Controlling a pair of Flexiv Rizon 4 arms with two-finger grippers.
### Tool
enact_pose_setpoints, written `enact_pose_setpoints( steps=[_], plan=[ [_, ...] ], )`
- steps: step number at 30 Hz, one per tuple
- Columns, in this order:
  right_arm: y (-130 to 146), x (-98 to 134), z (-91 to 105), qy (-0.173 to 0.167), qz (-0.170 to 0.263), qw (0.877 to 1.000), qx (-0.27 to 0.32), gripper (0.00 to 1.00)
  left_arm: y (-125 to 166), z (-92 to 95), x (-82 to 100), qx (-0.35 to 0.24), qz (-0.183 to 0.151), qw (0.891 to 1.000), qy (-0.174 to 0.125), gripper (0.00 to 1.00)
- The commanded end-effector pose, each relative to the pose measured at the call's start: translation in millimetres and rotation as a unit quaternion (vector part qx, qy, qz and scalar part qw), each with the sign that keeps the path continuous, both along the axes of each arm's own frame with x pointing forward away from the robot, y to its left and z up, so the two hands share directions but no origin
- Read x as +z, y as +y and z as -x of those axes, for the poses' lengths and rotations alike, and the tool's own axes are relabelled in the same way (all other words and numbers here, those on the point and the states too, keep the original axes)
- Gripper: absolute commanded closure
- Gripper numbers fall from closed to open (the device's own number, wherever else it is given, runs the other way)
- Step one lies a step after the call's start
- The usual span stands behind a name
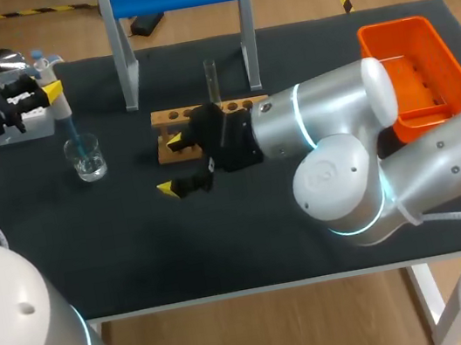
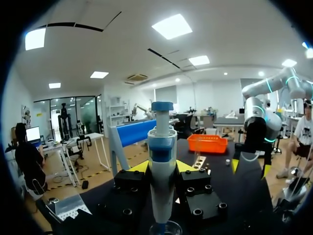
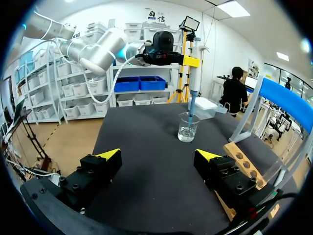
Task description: Invert the test tube, pick up the pipette, mount the tip to pipette, aspirate from beaker and dispense into the tube, eject the tip, return the pipette, and cap with the stopper.
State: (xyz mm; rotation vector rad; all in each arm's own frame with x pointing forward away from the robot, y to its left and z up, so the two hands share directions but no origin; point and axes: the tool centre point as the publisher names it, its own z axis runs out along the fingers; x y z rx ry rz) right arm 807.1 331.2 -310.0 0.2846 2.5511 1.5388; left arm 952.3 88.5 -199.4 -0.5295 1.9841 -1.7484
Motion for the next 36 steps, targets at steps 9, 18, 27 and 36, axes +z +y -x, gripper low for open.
enact_pose_setpoints(
  steps=[9,18,27,36],
  plan=[
    [-1.5,-0.2,-0.1,0.001,-0.001,1.000,0.001,0.00,0.6,0.7,0.0,0.000,0.000,1.000,-0.001,1.00],
    [-1.5,-0.2,-0.1,0.001,-0.001,1.000,0.001,0.00,-0.7,0.5,-1.5,-0.003,-0.003,1.000,0.001,1.00],
    [-1.5,-0.2,-0.1,0.001,-0.001,1.000,0.001,0.00,-0.7,0.4,-1.9,-0.004,-0.004,1.000,0.001,1.00],
    [-1.5,-0.2,-0.1,0.001,-0.001,1.000,0.001,0.00,-0.4,0.4,-2.6,-0.005,-0.008,1.000,0.003,1.00]
  ],
)
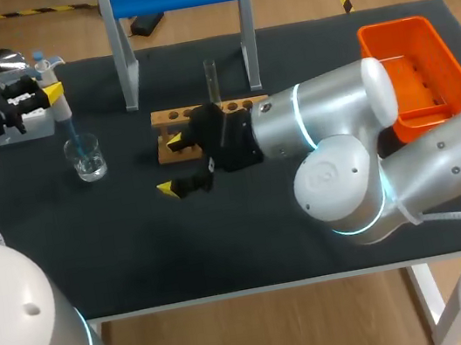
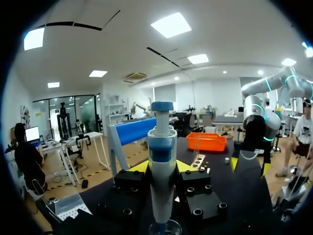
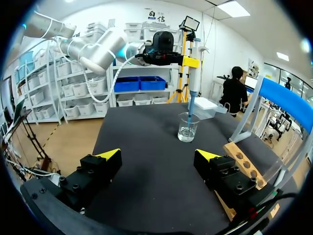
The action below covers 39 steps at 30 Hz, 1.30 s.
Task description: Invert the test tube, pick up the pipette, mount the tip to pipette, aspirate from beaker and dispense into the tube, eject the tip, return the pipette, and cap with the stopper.
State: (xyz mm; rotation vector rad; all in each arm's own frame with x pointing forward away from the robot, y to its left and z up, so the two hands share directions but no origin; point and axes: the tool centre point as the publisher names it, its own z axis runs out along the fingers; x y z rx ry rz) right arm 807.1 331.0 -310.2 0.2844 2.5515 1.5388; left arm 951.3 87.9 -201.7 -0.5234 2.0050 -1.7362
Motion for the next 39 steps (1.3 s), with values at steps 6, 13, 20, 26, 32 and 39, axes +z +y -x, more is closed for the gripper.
enact_pose_setpoints(
  steps=[6,13,20,26,32,39],
  plan=[
    [-1.4,0.0,0.0,0.000,-0.001,1.000,0.001,0.00,0.1,-0.6,-0.3,-0.001,0.000,1.000,0.000,1.00],
    [-1.7,2.6,2.1,0.000,-0.002,1.000,0.004,0.00,0.1,-0.6,-0.3,-0.001,0.000,1.000,0.000,1.00],
    [-11.4,20.4,17.2,-0.004,-0.001,1.000,0.020,0.00,0.1,-0.6,-0.3,-0.001,0.000,1.000,0.000,1.00],
    [-25.5,46.4,22.6,-0.011,0.001,0.999,0.034,0.00,0.1,-0.6,-0.3,-0.001,0.000,1.000,0.000,1.00],
    [-42.2,82.2,30.1,-0.004,-0.005,0.998,0.058,0.00,0.1,-0.6,-0.3,-0.001,0.000,1.000,0.000,1.00],
    [-60.0,121.5,31.7,0.009,-0.019,0.995,0.096,0.00,0.1,-0.6,-0.3,-0.001,0.000,1.000,0.000,1.00]
  ],
)
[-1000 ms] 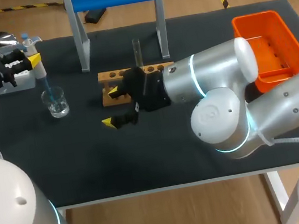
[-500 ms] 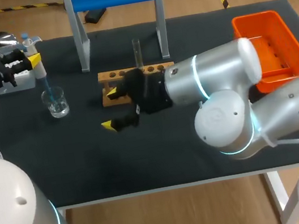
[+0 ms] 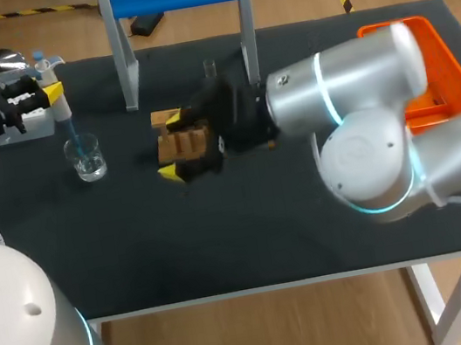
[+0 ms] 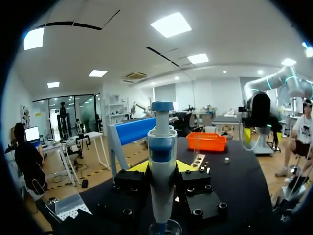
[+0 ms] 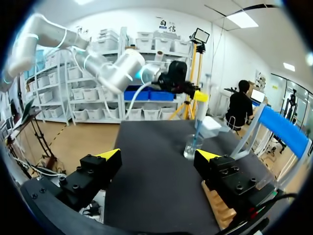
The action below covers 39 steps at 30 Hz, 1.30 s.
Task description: Invert the test tube, pick up the pipette, mount the tip to pipette, aspirate from beaker and dispense into the tube, eject the tip, return the pipette, and cap with the stopper.
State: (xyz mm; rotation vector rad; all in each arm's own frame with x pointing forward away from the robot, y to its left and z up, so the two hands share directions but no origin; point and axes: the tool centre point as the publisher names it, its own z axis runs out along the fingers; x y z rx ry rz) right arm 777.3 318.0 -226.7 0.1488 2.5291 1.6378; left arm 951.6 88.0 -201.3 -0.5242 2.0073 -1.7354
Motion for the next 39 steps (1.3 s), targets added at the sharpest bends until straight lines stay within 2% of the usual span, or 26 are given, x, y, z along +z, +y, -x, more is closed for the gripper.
enact_pose_setpoints(
  steps=[1,10,16,22,23,24,25,26,27,39],
  plan=[
    [-49.3,43.6,0.6,0.023,0.011,0.998,0.056,0.00,0.1,-0.3,-0.7,-0.001,0.000,1.000,-0.001,1.00],
    [-61.1,78.9,-25.5,0.029,-0.013,0.993,0.113,0.00,0.1,-0.3,-0.7,-0.001,0.000,1.000,-0.001,1.00],
    [-54.1,98.2,-45.3,0.016,-0.011,0.992,0.122,0.00,0.1,-0.3,-0.7,-0.001,0.000,1.000,-0.001,1.00],
    [-44.1,118.4,-72.2,0.021,-0.034,0.989,0.143,0.00,0.1,-0.3,-0.7,-0.001,0.000,1.000,-0.001,1.00],
    [-41.7,120.8,-77.0,0.019,-0.036,0.989,0.145,0.25,0.1,-0.3,-0.7,-0.001,0.000,1.000,-0.001,1.00],
    [-38.4,122.8,-81.6,0.021,-0.038,0.988,0.150,0.55,0.1,-0.3,-0.7,-0.001,0.000,1.000,-0.001,1.00],
    [-34.7,124.7,-85.8,0.023,-0.040,0.986,0.157,0.66,0.1,-0.3,-0.7,-0.001,0.000,1.000,-0.001,1.00],
    [-30.7,126.1,-89.8,0.024,-0.042,0.986,0.161,0.94,0.1,-0.3,-0.7,-0.001,0.000,1.000,-0.001,1.00],
    [-26.1,127.1,-95.2,0.024,-0.043,0.985,0.167,1.00,0.1,-0.3,-0.7,-0.001,0.000,1.000,-0.001,1.00],
    [36.0,133.6,-121.8,0.032,-0.013,0.976,0.217,1.00,0.1,-0.3,-0.7,-0.001,0.000,1.000,-0.001,1.00]
  ],
)
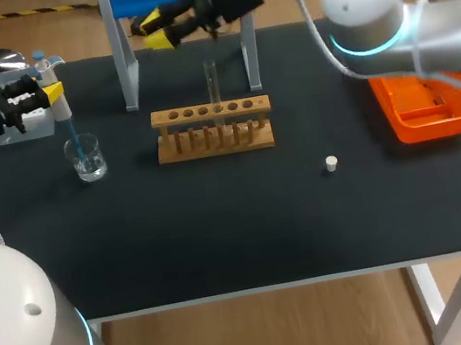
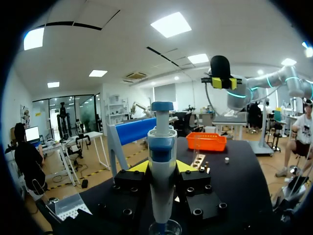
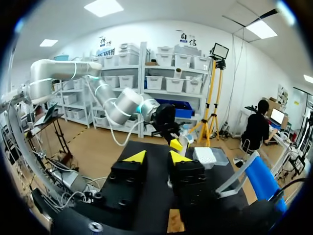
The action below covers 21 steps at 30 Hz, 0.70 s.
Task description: Invert the test tube, pick up the pipette, mount the tip to pipette, aspirate from beaker and dispense into the tube, eject the tip, return the pipette, and cap with the stopper.
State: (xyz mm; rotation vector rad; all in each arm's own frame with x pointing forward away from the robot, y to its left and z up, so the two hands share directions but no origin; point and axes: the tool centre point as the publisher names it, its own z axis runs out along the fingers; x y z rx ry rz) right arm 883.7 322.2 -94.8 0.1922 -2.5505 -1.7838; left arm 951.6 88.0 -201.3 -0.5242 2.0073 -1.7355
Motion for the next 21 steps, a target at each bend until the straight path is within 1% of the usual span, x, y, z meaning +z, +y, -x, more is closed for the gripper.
enact_pose_setpoints(
  steps=[1,5,10,16,21],
  plan=[
    [36.6,2.6,-17.2,0.027,0.025,0.995,0.090,1.00,0.1,-0.3,-0.7,-0.001,0.000,1.000,-0.001,1.00],
    [53.2,5.2,-23.7,0.026,0.029,0.994,0.099,1.00,0.1,-0.3,-0.7,-0.001,0.000,1.000,-0.001,1.00],
    [70.6,4.0,-33.7,0.025,0.036,0.994,0.095,1.00,0.1,-0.3,-0.7,-0.001,0.000,1.000,-0.001,1.00],
    [88.8,1.7,-41.9,0.019,0.029,0.997,0.066,1.00,0.1,-0.3,-0.7,-0.001,0.000,1.000,-0.001,1.00],
    [99.7,-2.5,-43.2,0.015,0.027,0.999,0.039,1.00,0.1,-0.3,-0.7,-0.001,0.000,1.000,-0.001,1.00]
  ],
)
